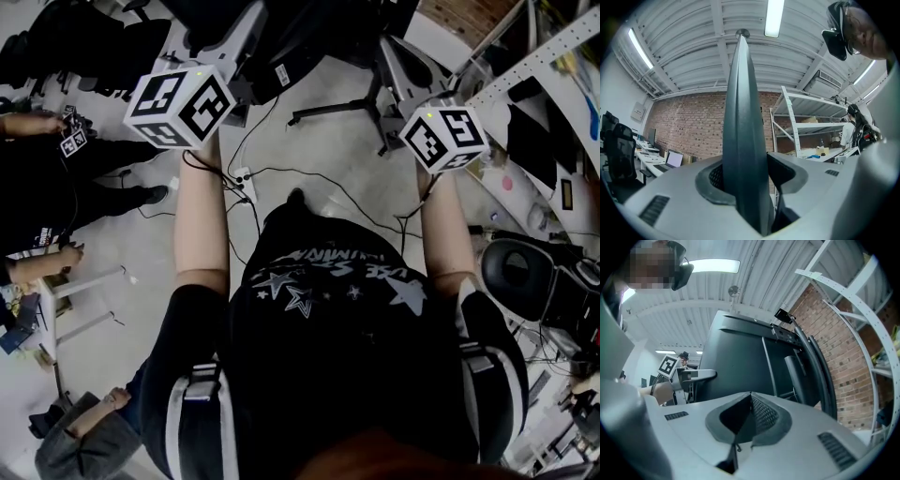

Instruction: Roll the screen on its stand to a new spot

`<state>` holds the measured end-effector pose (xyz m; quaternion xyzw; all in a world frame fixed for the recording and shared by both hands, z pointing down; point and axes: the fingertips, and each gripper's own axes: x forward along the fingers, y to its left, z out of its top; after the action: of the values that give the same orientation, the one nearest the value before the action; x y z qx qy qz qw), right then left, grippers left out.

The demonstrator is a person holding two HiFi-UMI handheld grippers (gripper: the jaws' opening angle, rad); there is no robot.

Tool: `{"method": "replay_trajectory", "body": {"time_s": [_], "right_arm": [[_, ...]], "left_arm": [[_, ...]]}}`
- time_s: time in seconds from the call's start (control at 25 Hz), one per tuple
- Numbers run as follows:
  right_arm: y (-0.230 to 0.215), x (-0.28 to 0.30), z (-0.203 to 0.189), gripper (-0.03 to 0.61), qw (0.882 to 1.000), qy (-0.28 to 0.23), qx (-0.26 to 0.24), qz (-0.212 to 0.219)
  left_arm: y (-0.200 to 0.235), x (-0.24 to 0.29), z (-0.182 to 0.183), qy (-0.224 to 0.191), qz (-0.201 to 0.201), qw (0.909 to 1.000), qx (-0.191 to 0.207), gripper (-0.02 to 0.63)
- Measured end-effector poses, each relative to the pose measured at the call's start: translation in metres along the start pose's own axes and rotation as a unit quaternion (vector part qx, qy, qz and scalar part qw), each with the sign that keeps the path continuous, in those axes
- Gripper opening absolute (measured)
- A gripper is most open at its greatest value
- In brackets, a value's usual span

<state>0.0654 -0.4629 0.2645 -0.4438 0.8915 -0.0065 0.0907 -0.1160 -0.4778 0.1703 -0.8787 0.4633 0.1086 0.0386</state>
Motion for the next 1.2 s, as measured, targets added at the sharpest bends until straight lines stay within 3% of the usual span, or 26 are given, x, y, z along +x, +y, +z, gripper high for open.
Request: {"method": "replay_trajectory", "body": {"time_s": [0.32, 0.68, 1.2], "right_arm": [[0.017, 0.002, 0.022, 0.008, 1.0, 0.002, -0.002, 0.011], [0.039, -0.019, 0.011, 0.008, 0.999, 0.017, 0.005, 0.03], [0.079, -0.056, 0.016, 0.008, 1.0, 0.02, 0.002, 0.011]], "left_arm": [[-0.011, -0.007, 0.003, -0.002, 0.004, 1.0, -0.005, 0.224], [-0.03, -0.017, 0.002, -0.011, 0.016, 0.9998, -0.007, 0.222], [-0.082, -0.055, 0.01, -0.029, 0.003, 0.999, -0.033, 0.216]]}}
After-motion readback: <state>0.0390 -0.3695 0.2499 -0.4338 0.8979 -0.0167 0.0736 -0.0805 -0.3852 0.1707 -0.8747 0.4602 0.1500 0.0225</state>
